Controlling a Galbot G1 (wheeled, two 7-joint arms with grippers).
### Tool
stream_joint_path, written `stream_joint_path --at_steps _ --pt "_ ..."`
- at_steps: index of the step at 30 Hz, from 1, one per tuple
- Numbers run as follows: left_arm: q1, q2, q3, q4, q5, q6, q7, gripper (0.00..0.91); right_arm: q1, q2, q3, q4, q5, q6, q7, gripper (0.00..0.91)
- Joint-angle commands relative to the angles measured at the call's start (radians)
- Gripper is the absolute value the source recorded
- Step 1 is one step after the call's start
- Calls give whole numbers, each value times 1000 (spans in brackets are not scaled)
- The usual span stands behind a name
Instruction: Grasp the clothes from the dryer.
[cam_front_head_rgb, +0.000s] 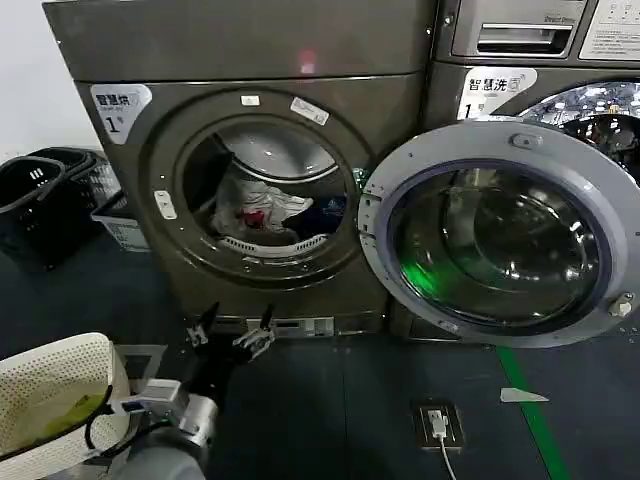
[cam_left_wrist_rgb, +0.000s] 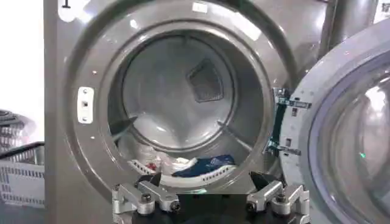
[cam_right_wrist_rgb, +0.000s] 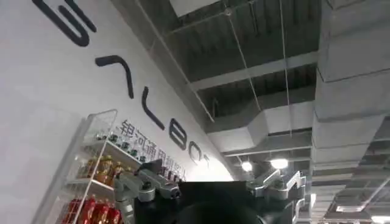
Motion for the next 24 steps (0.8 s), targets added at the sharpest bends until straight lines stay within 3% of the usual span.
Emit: stream_joint_path --at_steps 1,24 --pt "0 0 3 -2 0 0 0 907 -1 1 1 4 18 -5 7 907" --pt "-5 -12 -22 -26 -12 -2 2 907 6 -10 4 7 16 -5 0 907"
